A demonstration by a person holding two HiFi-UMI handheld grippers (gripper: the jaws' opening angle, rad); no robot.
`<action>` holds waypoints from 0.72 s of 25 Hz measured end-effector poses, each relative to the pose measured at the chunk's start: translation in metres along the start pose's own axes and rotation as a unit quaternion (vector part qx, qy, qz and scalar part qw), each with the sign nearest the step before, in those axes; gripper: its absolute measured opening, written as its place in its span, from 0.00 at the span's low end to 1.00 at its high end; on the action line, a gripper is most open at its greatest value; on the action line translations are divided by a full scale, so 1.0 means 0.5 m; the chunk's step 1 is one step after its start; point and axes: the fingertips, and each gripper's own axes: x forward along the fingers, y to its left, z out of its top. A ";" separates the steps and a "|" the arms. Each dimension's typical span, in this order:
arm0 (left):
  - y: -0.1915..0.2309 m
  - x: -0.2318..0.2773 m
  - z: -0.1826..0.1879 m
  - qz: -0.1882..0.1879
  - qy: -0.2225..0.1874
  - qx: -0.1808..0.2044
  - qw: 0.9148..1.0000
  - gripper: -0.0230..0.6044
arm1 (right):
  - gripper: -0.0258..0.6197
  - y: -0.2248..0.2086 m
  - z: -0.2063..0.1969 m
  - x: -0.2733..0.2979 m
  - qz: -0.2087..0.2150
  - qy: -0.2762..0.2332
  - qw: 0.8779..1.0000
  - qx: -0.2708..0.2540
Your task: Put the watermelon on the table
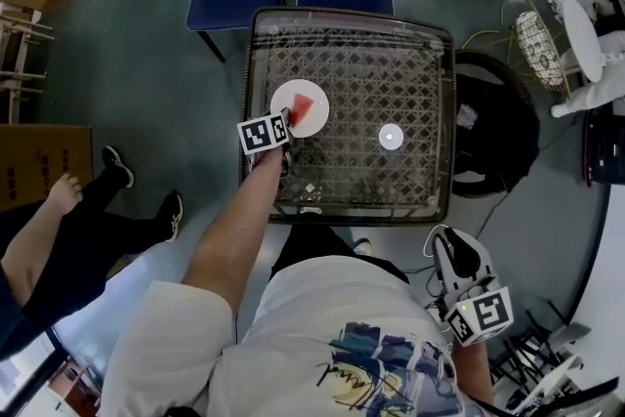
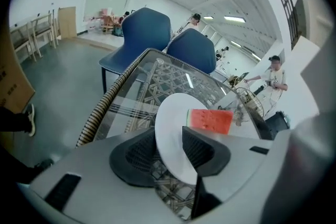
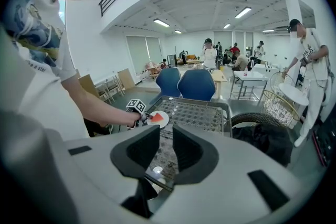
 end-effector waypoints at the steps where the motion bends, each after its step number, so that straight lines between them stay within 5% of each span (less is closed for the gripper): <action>1: 0.004 -0.003 0.000 0.015 0.001 0.015 1.000 0.27 | 0.16 -0.001 0.001 -0.002 -0.001 -0.001 1.000 0.000; 6: 0.021 -0.005 -0.001 0.074 0.008 0.088 0.993 0.28 | 0.16 -0.006 -0.006 -0.010 -0.003 -0.002 1.000 0.003; 18: 0.010 -0.107 0.006 0.064 -0.032 0.071 0.995 0.28 | 0.16 0.001 -0.014 -0.021 0.035 -0.026 0.999 -0.020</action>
